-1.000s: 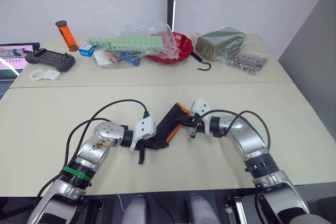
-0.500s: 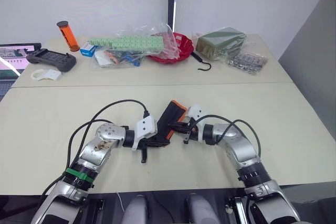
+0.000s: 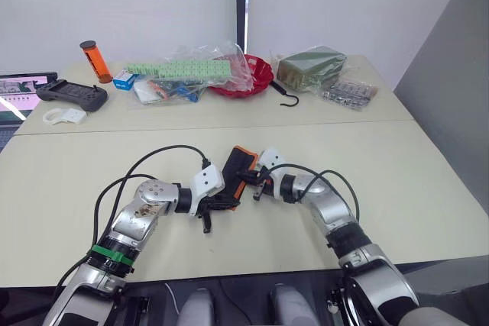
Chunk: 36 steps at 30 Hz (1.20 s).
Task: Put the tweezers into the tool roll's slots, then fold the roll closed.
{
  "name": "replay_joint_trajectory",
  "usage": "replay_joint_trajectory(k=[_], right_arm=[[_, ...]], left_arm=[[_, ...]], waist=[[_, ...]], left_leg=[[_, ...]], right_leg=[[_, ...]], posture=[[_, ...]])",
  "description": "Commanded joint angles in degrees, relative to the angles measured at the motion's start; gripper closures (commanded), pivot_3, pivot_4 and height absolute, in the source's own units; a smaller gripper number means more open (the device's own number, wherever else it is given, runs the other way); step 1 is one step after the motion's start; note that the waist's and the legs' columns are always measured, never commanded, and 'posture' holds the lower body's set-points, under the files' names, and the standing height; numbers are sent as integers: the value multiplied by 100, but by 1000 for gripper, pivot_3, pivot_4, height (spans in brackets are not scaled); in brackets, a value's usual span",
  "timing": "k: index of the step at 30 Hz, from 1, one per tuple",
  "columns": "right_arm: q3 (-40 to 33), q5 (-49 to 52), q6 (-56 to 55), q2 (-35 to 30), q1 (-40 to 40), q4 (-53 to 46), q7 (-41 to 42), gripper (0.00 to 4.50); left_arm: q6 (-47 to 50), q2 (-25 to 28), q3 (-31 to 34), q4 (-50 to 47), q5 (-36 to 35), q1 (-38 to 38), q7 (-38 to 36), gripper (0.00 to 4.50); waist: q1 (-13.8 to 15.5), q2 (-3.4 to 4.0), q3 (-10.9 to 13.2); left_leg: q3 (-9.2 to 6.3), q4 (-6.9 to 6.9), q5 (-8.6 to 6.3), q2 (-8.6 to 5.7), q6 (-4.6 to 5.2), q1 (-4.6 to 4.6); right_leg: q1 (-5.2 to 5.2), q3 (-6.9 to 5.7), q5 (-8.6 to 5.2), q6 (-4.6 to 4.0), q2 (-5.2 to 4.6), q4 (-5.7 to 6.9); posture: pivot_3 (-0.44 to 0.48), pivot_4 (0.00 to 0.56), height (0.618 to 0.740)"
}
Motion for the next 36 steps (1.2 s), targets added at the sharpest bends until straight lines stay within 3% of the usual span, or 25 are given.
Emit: replay_joint_trajectory(k=[1, 7, 10, 18, 23, 26, 32, 36], right_arm=[[-284, -279, 54, -159, 26, 731, -658, 4500], [-600, -83, -178, -168, -191, 878, -616, 4500], [-846, 278, -328, -176, -191, 443, -287, 4500], [-755, 831, 28, -166, -19, -992, 824, 4500], [-512, 687, 46, 25, -84, -1026, 898, 4500], [-387, 583, 54, 80, -84, -891, 907, 4500], [-109, 157, -74, 181, -36, -304, 689, 4500], [-221, -92, -370, 114, -243, 499, 355, 4500]], left_arm=[[384, 180, -91, 149, 152, 365, 42, 4457], [525, 79, 132, 35, -13, 493, 178, 4457], [599, 48, 510, -263, -475, 533, 108, 4457], [1386, 292, 1617, -1571, -1787, 548, 167, 4457], [1587, 46, 2163, -1410, -2186, 153, 641, 4457], [1542, 11, 1968, -1367, -2071, 147, 617, 4457], [467, 84, 667, -840, -775, 520, 364, 4457], [-160, 2, 316, -216, -326, 694, 348, 4457]], waist=[[13, 10, -6], [16, 16, -9], [10, 23, 1], [3, 25, 34], [47, 20, 53], [60, 20, 60], [70, 18, 65], [72, 18, 62]], left_leg=[[0, -1, 0, 2, 0, -2], [5, -36, -4, 8, 2, -8], [5, -36, -4, 10, 1, -14], [3, -27, -3, 35, 1, -199], [-5, -10, -3, 31, 0, -209], [-5, 7, -3, 26, 0, -215], [-4, 6, -3, 25, -1, -213], [-4, 6, -3, 27, -1, -194]], right_leg=[[-2, 0, -3, -4, 2, 0], [-15, 5, -12, -13, 7, -6], [-20, 5, -13, -12, 8, -9], [-220, 5, 21, -68, 37, 39], [-225, 2, 20, -67, 38, 52], [-222, 4, 20, -67, 35, 51], [-223, 4, 21, -68, 36, 51], [-207, 4, 23, -72, 37, 54]], posture=[[0, 150, 740], [0, 150, 740], [0, 150, 740], [0, 150, 740], [0, 150, 740], [0, 150, 740], [0, 150, 740], [0, 150, 740]])
